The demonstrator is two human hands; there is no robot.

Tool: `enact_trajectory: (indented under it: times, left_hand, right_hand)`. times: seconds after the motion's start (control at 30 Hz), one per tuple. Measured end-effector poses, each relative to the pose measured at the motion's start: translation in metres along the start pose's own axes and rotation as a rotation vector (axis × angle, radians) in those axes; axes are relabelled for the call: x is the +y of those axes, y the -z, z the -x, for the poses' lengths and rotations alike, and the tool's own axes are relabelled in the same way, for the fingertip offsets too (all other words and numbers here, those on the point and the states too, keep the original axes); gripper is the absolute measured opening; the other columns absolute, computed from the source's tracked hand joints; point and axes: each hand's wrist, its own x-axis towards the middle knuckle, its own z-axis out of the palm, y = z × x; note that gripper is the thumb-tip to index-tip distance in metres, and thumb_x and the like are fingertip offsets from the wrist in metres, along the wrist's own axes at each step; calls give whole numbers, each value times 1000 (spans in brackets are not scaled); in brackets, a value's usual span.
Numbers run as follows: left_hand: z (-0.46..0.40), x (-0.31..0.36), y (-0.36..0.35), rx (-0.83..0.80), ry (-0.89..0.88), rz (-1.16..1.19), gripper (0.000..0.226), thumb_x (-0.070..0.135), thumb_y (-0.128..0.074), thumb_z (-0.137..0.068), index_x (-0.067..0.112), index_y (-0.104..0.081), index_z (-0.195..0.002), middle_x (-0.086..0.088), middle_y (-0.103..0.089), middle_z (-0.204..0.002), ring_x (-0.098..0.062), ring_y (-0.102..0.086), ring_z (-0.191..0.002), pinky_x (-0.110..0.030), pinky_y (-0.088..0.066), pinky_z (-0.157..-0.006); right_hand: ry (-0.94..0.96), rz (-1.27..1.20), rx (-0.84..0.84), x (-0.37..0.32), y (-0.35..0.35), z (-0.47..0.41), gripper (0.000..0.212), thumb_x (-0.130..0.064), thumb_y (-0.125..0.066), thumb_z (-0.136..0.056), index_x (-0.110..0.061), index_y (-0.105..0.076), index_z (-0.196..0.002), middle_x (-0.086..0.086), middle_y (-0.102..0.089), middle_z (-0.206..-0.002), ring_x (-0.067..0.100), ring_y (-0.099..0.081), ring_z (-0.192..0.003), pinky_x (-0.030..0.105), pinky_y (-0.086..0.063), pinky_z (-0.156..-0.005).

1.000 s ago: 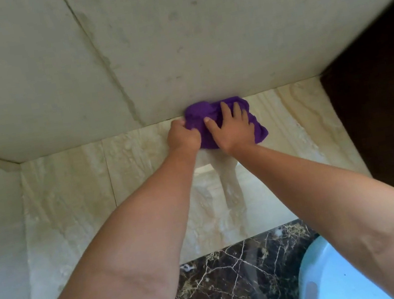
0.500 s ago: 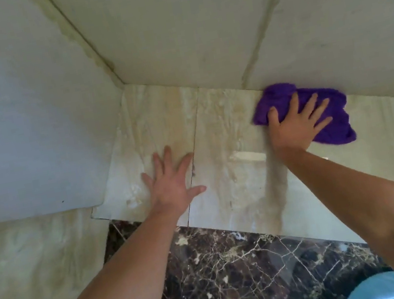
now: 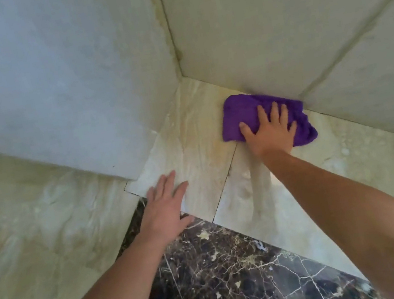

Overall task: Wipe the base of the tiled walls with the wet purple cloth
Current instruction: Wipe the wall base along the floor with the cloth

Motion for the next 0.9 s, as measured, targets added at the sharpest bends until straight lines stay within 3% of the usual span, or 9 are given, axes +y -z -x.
enact_trajectory:
  times: [0.1, 0.2, 0.37, 0.5, 0.63, 0.73, 0.83, 0.9]
  left_hand:
    - [12, -18, -7, -6, 85, 20, 104, 65, -62, -79, 37, 3, -155, -6, 23, -164, -29, 19, -151, -54, -4, -124]
    - [8, -25, -18, 2, 72, 92, 115, 76, -59, -72, 40, 15, -153, -5, 38, -158, -28, 34, -145, -55, 4, -122]
    - [10, -31, -26, -5, 15, 26, 117, 80, -52, -72, 39, 25, -150, -8, 44, -154, -30, 39, -143, -58, 4, -121]
    - [6, -32, -30, -27, 23, 48, 118, 75, -57, -75, 39, 26, -150, -8, 45, -153, -31, 41, -141, -58, 5, -121]
    - [6, -36, -26, -60, -16, 83, 123, 61, -72, -74, 42, 23, -150, -4, 49, -151, -27, 44, -140, -55, 9, -121]
    - [7, -43, -25, -59, -31, 69, 127, 57, -76, -72, 43, 24, -149, -2, 50, -151, -25, 45, -139, -49, 15, -119]
    - [8, -40, -24, -66, -18, 18, 123, 63, -71, -73, 41, 22, -151, -5, 46, -153, -28, 42, -141, -51, 12, -121]
    - [12, -38, -21, -30, 26, 9, 119, 71, -66, -72, 42, 17, -152, -4, 39, -158, -28, 36, -144, -55, 7, -122]
  right_hand:
    - [-316, -41, 0, 28, 15, -2, 79, -66, -30, -92, -22, -22, -157, 15, -9, -166, 37, 3, -153, 65, -3, -116]
    - [-376, -22, 11, -13, 10, -16, 76, -57, -31, -93, -17, -23, -157, 23, -8, -164, 44, 4, -151, 70, -2, -114]
    - [-81, 40, 6, -141, -25, -20, 75, -56, -35, -91, -21, -23, -157, 28, -8, -163, 50, 6, -149, 75, 4, -109]
    - [23, 55, -39, -209, -39, -30, 72, -50, -38, -91, -19, -29, -154, 33, -12, -160, 57, 3, -146, 80, 0, -106]
    - [222, 59, 49, -207, -49, -28, 66, -36, -41, -92, -5, -36, -150, 26, -22, -161, 47, -6, -150, 72, -4, -113]
    - [575, 36, 115, -177, -53, -35, 59, -34, -44, -88, 0, -49, -136, 20, -36, -156, 33, -16, -152, 63, -7, -118]
    - [906, 26, -36, -151, -39, -39, 57, -38, -52, -83, -6, -56, -129, 14, -45, -152, 26, -20, -151, 58, -7, -121]
    - [1017, 117, -114, -144, -21, -47, 59, -43, -58, -81, -12, -56, -132, 10, -43, -154, 25, -20, -151, 54, -9, -121]
